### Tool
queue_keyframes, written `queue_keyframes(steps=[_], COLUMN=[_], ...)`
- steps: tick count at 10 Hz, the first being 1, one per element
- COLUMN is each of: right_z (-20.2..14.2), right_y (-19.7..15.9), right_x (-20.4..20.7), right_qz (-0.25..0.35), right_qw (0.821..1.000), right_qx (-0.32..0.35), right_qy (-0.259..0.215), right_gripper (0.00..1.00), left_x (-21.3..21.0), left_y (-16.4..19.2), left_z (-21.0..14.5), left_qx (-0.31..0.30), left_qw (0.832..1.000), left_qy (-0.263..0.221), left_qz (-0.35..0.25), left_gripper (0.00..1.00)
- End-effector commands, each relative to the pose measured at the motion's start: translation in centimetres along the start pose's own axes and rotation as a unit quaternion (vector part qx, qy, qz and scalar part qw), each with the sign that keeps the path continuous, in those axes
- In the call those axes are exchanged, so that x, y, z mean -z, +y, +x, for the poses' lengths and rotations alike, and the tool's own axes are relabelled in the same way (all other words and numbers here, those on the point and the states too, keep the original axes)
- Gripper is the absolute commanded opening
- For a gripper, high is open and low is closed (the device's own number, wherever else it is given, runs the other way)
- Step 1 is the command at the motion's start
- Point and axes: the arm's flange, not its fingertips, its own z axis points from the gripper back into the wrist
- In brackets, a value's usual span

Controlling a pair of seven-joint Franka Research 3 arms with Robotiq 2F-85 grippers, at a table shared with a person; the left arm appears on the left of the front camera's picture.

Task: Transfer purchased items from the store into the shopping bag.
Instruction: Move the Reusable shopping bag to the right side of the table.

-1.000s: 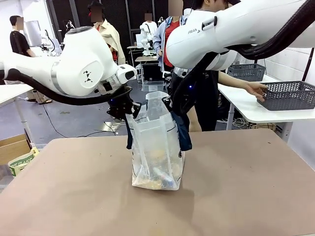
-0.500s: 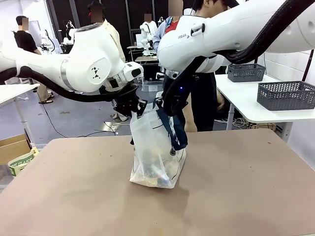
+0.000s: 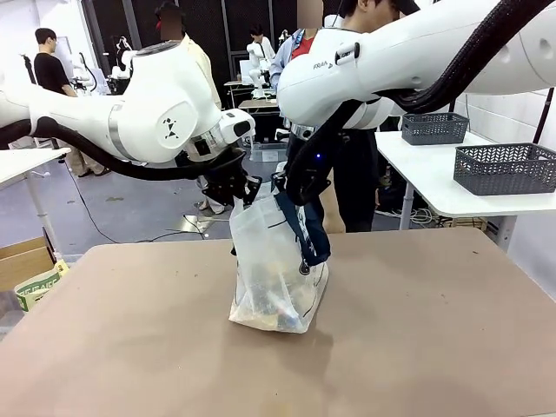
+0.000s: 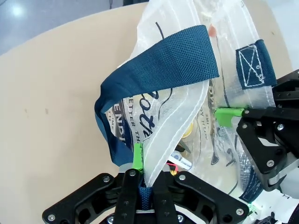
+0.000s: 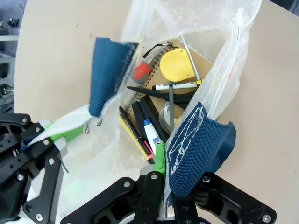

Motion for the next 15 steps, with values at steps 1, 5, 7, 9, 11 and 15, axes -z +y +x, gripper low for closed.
queue_keyframes(steps=[1,5,7,9,11,15], right_z=[0.8,1.4,1.7,1.9,1.9,2.1], right_y=[0.5,0.1,-0.2,-0.3,-0.4,-0.3], right_x=[0.4,0.4,-0.1,-0.2,0.1,0.6], right_qz=[0.01,0.033,0.039,0.043,0.042,0.037], right_qw=[1.0,0.998,0.997,0.996,0.997,0.997], right_qx=[0.027,0.052,0.071,0.071,0.067,0.063], right_qy=[-0.008,-0.007,-0.019,-0.019,-0.012,0.0], right_gripper=[0.0,0.0,0.0,0.0,0.0,0.0], left_x=[0.1,-0.1,0.1,0.2,0.0,-0.7], left_y=[-1.1,-2.2,-2.4,-2.7,-2.6,-2.9], left_z=[0.0,-0.7,-0.9,-0.9,-0.9,-1.1], left_qx=[0.011,0.039,0.038,0.036,0.042,0.06], left_qw=[1.0,0.999,0.999,0.998,0.997,0.994], left_qy=[0.001,0.0,0.005,0.004,-0.01,-0.023], left_qz=[-0.025,-0.036,-0.039,-0.052,-0.063,-0.088], left_gripper=[0.0,0.0,0.0,0.0,0.0,0.1])
